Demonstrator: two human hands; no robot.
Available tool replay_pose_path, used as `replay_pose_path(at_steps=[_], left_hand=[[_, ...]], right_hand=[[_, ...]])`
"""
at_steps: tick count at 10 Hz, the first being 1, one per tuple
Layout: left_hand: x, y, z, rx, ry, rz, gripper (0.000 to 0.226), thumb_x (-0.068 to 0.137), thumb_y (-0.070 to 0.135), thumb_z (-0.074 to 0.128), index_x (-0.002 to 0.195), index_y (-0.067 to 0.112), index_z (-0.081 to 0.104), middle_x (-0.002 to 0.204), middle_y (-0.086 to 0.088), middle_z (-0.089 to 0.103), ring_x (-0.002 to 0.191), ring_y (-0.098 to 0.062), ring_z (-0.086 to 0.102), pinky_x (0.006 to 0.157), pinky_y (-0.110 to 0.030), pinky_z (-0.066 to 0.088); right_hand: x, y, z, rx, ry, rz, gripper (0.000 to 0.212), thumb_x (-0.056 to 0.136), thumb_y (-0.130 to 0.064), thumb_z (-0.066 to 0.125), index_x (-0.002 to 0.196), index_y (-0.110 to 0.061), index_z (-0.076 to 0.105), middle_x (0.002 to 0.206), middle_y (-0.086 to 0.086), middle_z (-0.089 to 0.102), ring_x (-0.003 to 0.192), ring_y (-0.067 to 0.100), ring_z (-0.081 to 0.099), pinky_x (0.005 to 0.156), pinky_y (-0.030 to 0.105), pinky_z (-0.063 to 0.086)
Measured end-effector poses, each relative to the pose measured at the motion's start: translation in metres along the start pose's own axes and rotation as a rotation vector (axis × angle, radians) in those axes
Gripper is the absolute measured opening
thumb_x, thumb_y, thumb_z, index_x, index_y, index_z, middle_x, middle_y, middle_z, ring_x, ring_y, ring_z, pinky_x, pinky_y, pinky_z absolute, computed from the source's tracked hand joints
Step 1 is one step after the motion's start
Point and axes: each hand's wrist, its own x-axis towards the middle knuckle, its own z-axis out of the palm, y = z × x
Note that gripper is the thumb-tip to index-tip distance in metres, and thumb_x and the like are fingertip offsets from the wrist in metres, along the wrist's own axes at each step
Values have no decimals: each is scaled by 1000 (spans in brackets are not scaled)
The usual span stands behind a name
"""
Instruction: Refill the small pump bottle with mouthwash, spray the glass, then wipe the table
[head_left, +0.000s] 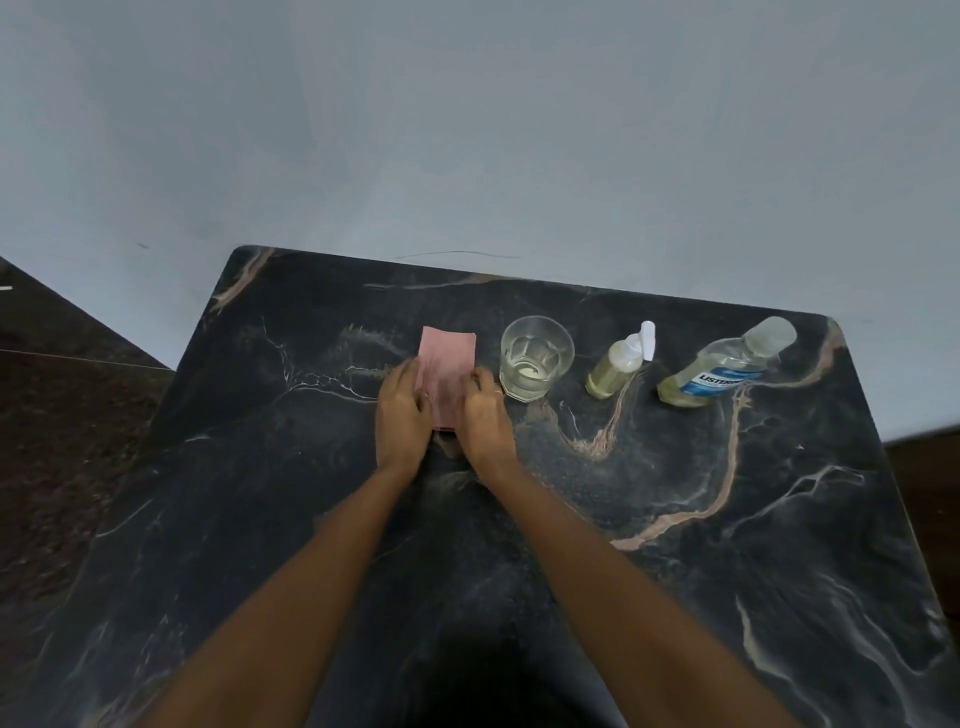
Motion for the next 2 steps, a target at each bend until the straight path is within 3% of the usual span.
replay_pose_path(at_steps=[1,2], left_hand=[[-13,6,-1,69,-13,25,47,90,2,44,136,4,33,145,-12,35,138,-22,24,115,-31,17],[-28,7,3,96,-8,65,46,93,7,40,138,5,30,148,-10,32,139,-20,22,115,-31,15]], right_hand=[[-12,2,-3,26,29,-17,38,91,-1,41,130,1,40,138,16,38,119,31,44,96,37,42],[-26,11,-2,24,113,-56,33,91,-2,43,124,3,46,131,18,47,116,31,48,94,37,44]])
